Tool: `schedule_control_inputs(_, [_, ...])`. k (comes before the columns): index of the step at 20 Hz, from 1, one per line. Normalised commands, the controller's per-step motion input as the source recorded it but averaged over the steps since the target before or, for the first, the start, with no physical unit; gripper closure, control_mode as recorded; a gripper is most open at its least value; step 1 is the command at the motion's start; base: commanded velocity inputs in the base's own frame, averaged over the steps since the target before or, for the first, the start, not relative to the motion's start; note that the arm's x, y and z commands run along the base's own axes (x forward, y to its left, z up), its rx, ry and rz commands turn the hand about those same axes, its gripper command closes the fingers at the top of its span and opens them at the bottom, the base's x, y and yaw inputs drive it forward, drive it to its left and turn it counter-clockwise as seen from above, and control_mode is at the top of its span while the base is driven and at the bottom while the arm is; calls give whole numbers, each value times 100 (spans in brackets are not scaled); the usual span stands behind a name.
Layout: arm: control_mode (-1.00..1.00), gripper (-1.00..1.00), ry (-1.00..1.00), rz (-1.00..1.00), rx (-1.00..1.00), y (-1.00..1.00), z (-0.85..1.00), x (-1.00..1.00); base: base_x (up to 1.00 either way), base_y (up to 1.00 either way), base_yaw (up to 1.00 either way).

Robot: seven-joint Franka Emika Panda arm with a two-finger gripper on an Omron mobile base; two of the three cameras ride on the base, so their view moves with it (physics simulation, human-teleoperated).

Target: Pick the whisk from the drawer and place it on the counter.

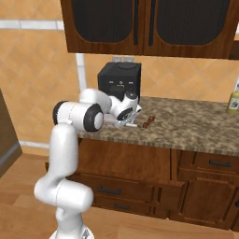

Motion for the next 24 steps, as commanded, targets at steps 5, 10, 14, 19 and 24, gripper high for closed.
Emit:
schedule_control_inputs(5, [-100, -100, -17, 0, 0, 0, 71, -30, 0, 0, 0])
schedule_control_inputs(10, [-100, -100, -21, 0, 0, 0, 96, -70, 0, 0, 0])
schedule_control_inputs(14, [-100, -100, -29, 0, 0, 0, 67, -100, 0, 0, 0])
schedule_control_inputs(19, [-100, -100, -34, 0, -5, 8, 70, -100, 0, 0, 0])
schedule_control_inputs(24, [-100, -100, -28, 0, -2, 0, 81, -94, 0, 0, 0])
